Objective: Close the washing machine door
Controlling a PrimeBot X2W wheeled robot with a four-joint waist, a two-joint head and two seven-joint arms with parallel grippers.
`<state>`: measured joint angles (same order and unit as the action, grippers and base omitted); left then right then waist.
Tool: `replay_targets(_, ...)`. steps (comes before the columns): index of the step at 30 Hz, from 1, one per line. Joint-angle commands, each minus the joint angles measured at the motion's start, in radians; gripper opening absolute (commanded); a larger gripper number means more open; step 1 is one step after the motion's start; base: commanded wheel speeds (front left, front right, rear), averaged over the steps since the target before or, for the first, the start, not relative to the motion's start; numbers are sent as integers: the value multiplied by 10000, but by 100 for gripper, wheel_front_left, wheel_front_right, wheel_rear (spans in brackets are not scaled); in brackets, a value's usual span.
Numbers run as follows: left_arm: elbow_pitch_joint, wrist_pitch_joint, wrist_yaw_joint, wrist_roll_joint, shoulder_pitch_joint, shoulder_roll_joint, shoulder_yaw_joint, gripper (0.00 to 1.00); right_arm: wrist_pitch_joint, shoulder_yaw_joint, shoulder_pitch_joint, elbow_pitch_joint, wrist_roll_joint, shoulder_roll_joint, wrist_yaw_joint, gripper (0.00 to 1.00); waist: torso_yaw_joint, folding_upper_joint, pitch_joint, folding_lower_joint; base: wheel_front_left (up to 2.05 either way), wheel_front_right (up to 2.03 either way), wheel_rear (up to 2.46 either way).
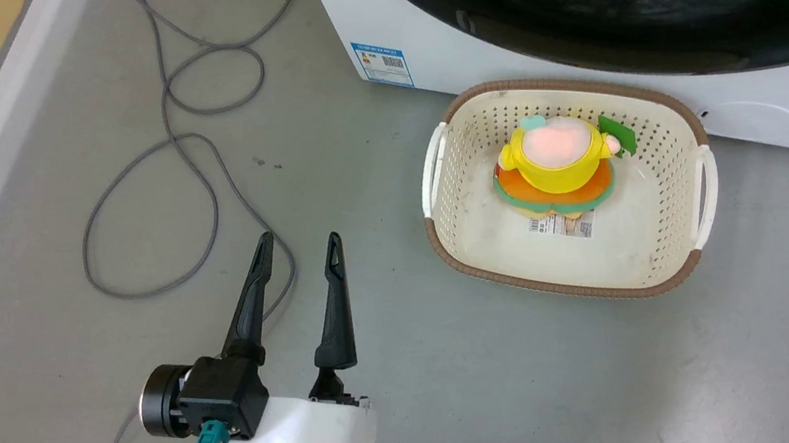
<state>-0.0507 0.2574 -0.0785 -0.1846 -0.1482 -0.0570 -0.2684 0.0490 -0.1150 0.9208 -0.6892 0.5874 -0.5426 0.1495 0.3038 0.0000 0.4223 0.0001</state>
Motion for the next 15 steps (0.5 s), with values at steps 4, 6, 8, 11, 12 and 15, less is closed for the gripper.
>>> replay_targets(4, 99, 43, 38, 110, -32, 29, 105, 100, -511, 105, 329, -354, 10, -145, -188, 0, -130, 0, -323, -1, 0, 0, 0)
replay_targets(6, 154, 43, 63, 120, 15, 35, 143, 100, -696, -102, 108, -388, 75, -57, -188, 0, -225, 0, -549, -1, 0, 0, 0)
replay_targets(8, 215, 43, 102, 119, 67, 39, 186, 100, -898, -374, -199, -351, 161, -23, -188, 0, -330, 0, -819, -1, 0, 0, 0)
replay_targets(11, 305, 43, 154, 153, 162, 42, 297, 100, -1253, -755, -727, -195, 367, -2, -188, 0, -536, 0, -1269, -1, 0, 0, 0)
replay_targets(12, 338, 43, 171, 161, 203, 42, 341, 100, -1364, -880, -911, -110, 452, 4, -188, 0, -610, 0, -1408, -1, 0, 0, 0)
replay_targets(15, 496, 43, 232, 177, 346, 14, 490, 100, -1790, -1287, -1632, 266, 631, 97, -188, 0, -849, 0, -1930, -1, 0, 0, 0)
